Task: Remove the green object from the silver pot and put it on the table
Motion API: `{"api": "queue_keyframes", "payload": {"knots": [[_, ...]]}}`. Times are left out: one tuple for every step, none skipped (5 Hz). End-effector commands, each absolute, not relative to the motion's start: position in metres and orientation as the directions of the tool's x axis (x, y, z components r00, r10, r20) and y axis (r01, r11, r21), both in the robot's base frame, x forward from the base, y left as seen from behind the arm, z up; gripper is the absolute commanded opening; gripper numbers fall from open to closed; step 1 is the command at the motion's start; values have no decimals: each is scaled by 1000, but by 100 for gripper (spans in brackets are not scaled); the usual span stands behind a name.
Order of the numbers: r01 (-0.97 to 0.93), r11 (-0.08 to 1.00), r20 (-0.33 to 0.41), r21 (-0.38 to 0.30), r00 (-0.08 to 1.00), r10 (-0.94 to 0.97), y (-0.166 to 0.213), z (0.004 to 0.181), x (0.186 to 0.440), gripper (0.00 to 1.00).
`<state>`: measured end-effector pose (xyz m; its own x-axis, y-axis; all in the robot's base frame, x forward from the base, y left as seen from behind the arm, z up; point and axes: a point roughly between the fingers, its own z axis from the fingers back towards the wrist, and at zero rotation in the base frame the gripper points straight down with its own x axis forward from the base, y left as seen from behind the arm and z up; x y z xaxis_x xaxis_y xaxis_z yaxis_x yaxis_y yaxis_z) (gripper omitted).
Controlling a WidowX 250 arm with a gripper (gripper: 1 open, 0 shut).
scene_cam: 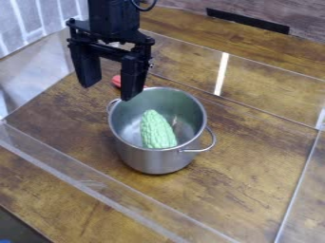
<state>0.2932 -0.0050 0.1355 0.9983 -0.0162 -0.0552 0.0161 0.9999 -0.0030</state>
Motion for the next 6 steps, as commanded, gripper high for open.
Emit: {"api": "queue_keyframes", "payload": {"knots": [[-18, 1000, -62, -15, 998, 17, -15, 121, 298, 100], [-32, 999, -43, -20, 999, 31, -27, 112, 304, 100], [-39, 999, -39, -21, 999, 38, -33, 106, 308, 100], [-48, 999, -36, -20, 998, 48, -39, 105, 317, 100], [-54, 998, -35, -22, 998, 53, -45, 103, 326, 100], [-67, 997, -32, -25, 997, 67, -48, 101, 332, 100]]}}
